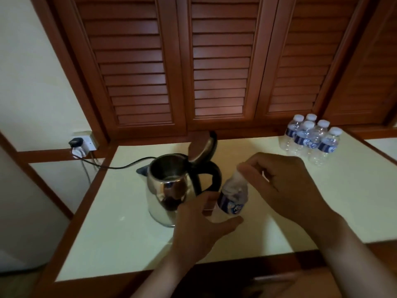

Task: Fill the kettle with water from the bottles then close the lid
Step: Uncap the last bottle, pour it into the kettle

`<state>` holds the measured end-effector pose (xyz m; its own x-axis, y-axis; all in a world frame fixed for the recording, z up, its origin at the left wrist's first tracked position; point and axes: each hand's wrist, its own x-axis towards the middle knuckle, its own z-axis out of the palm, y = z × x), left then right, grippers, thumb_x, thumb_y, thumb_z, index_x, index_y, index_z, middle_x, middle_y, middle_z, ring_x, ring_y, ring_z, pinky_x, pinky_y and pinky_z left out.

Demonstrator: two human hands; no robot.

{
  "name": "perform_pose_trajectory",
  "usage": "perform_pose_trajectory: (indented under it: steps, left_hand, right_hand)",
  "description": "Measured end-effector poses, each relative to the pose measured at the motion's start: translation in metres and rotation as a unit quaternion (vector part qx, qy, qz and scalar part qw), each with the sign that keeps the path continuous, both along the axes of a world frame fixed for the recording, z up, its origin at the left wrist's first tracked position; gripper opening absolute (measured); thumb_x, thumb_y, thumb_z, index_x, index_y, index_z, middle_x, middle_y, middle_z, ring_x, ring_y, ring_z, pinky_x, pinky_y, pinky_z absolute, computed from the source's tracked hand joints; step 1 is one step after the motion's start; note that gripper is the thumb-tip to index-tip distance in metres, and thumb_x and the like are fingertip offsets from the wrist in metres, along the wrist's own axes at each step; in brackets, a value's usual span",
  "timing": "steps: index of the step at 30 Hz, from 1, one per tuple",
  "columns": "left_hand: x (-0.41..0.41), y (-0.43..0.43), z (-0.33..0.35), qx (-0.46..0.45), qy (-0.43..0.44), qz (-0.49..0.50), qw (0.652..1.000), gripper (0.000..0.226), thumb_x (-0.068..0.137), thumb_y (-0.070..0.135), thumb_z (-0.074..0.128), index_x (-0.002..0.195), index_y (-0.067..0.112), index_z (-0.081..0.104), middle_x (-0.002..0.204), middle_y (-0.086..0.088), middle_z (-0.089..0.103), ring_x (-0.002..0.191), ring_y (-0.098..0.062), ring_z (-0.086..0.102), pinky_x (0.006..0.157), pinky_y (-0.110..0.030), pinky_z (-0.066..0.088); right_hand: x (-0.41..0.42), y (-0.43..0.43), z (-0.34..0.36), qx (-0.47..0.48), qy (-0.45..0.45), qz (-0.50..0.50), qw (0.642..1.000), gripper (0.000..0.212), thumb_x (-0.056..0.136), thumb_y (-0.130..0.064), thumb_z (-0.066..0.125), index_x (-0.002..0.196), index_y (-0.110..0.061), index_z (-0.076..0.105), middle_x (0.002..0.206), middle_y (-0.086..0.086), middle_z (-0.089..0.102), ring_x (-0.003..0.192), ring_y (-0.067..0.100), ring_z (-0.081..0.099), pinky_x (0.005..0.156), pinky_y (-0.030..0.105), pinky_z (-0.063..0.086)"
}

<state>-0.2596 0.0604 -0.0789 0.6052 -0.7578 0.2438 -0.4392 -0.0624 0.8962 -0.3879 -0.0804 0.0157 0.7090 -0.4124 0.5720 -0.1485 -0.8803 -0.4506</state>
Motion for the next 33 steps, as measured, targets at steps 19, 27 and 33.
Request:
perform_pose_trajectory:
  steps: [19, 27, 33]
  left_hand:
    - [0.076, 0.111, 0.005, -0.041, -0.008, 0.024, 0.999, 0.04, 0.069, 0.034, 0.091, 0.096, 0.045, 0.063, 0.091, 0.021, 0.075, 0.083, 0.002, 0.071, 0.07, -0.019, 0.059]
    - [0.067, 0.102, 0.002, -0.061, -0.006, 0.083, 0.995, 0.044, 0.06, 0.06, 0.087, 0.094, 0.044, 0.064, 0.092, 0.018, 0.075, 0.084, 0.0, 0.071, 0.071, -0.026, 0.062]
    - [0.068, 0.095, 0.003, -0.048, -0.004, 0.117, 0.992, 0.044, 0.065, 0.039, 0.092, 0.094, 0.047, 0.06, 0.092, 0.026, 0.071, 0.086, 0.01, 0.067, 0.068, -0.007, 0.052]
  right_hand:
    - [0.094, 0.112, 0.042, -0.025, 0.166, 0.121, 0.978, 0.014, 0.092, -0.032, 0.067, 0.105, -0.028, 0.07, 0.089, -0.019, 0.053, 0.083, -0.004, 0.052, 0.07, 0.014, 0.034]
    - [0.098, 0.108, 0.05, -0.035, 0.125, 0.059, 0.99, 0.034, 0.088, -0.051, 0.064, 0.091, -0.019, 0.072, 0.075, -0.007, 0.063, 0.068, 0.007, 0.057, 0.059, 0.02, 0.043]
    - [0.11, 0.107, 0.048, -0.074, 0.165, 0.007, 0.984, 0.051, 0.088, -0.061, 0.056, 0.074, -0.013, 0.067, 0.067, 0.003, 0.063, 0.064, 0.013, 0.058, 0.058, 0.02, 0.037]
